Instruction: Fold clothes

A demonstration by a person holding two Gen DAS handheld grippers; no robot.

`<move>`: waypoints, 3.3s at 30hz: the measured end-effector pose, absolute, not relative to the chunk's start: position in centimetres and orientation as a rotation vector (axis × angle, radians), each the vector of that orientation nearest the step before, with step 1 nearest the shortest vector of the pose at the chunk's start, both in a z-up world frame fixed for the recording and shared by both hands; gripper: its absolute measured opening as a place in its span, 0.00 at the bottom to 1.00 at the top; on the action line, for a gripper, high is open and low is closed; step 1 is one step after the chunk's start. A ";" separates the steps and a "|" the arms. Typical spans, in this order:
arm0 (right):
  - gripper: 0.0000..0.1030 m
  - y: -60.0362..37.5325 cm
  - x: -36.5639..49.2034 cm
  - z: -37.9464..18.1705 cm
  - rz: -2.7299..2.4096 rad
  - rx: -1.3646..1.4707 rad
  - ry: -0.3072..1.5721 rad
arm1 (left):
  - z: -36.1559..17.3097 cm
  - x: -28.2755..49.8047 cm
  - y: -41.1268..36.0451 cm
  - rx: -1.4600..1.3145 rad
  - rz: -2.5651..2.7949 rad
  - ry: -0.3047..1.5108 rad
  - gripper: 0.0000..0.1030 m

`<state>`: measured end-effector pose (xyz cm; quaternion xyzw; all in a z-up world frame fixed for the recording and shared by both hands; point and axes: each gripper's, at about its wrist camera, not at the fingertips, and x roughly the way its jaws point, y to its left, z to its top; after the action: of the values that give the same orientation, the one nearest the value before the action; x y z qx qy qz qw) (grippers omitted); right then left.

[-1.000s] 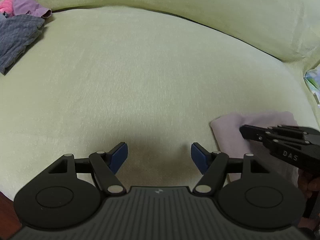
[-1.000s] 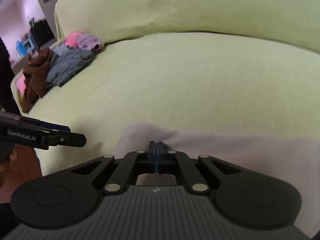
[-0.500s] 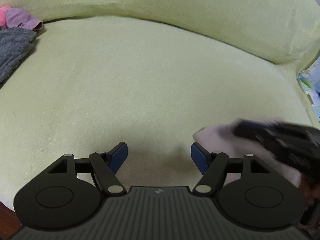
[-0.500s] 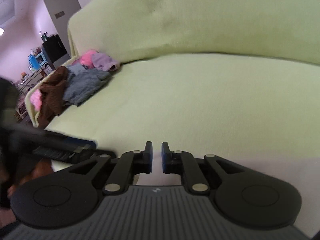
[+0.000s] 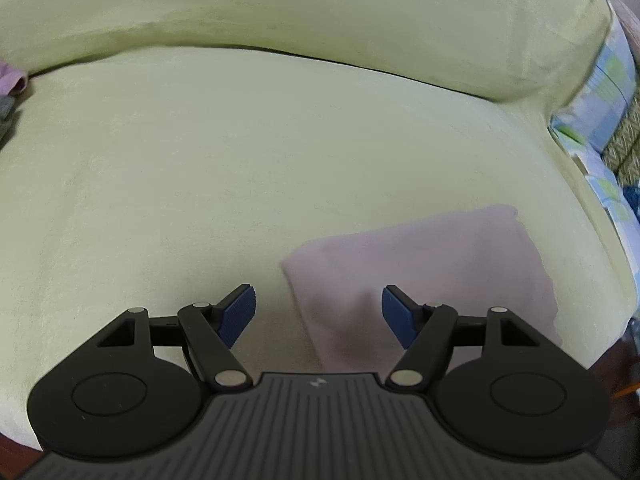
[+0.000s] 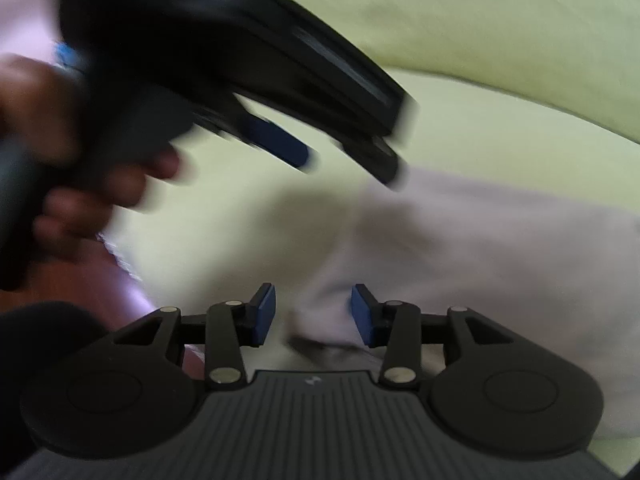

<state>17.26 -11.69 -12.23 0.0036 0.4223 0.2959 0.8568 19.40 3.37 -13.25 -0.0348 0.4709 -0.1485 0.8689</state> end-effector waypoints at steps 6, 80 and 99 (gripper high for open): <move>0.26 -19.2 17.0 -9.5 0.407 0.149 0.909 | -16.1 19.1 2.7 -0.034 -0.254 1.040 0.69; 0.07 -31.5 33.3 -13.4 0.369 0.011 0.801 | -16.9 21.9 1.1 -0.031 0.056 0.863 0.82; 0.08 -27.0 20.6 -9.1 0.512 -0.007 0.879 | -14.9 15.7 -3.4 0.054 -0.012 0.890 0.79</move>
<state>20.63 -27.03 -9.08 -0.0035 0.4207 0.2451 0.8735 15.69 -3.43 -14.89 0.0262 0.4304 -0.0059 0.9022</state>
